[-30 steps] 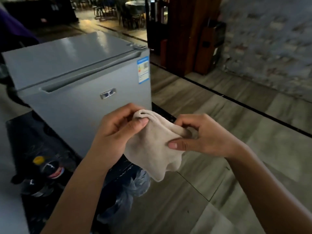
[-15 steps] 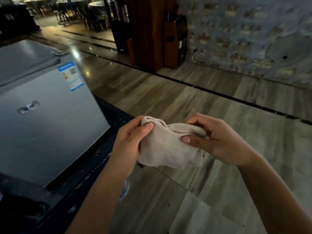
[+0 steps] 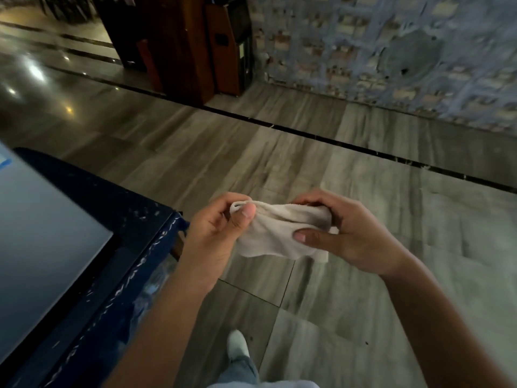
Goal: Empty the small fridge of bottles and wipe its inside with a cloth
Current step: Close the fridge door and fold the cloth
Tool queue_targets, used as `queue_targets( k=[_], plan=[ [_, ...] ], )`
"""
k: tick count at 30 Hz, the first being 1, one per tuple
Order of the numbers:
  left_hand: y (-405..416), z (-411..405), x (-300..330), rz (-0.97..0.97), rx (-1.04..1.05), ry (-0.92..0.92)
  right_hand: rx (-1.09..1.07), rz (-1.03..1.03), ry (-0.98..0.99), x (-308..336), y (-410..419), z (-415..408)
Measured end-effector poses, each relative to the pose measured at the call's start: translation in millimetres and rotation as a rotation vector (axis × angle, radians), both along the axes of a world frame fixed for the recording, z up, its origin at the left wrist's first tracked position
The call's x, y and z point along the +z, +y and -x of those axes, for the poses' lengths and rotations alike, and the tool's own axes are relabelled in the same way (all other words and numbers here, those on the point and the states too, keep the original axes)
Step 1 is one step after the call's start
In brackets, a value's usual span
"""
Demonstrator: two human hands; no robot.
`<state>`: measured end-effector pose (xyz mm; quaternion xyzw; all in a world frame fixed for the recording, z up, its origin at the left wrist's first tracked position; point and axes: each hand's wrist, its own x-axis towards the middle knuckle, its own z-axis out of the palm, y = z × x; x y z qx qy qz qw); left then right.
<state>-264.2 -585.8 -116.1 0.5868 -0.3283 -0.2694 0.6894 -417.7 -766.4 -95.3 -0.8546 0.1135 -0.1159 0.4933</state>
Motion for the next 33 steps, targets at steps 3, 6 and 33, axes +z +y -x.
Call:
queue_targets(
  k=[3, 6, 33],
  plan=[
    [-17, -30, 0, -0.008, -0.044, -0.051, -0.026, 0.047, 0.031, -5, -11, -30],
    [-24, -62, 2, -0.038, -0.049, -0.067, -0.054, 0.097, 0.043, -6, -20, -65],
    [-72, -293, -45, -0.354, 0.693, -0.005, 0.494, -0.016, 0.141, -87, -121, -441]
  ],
)
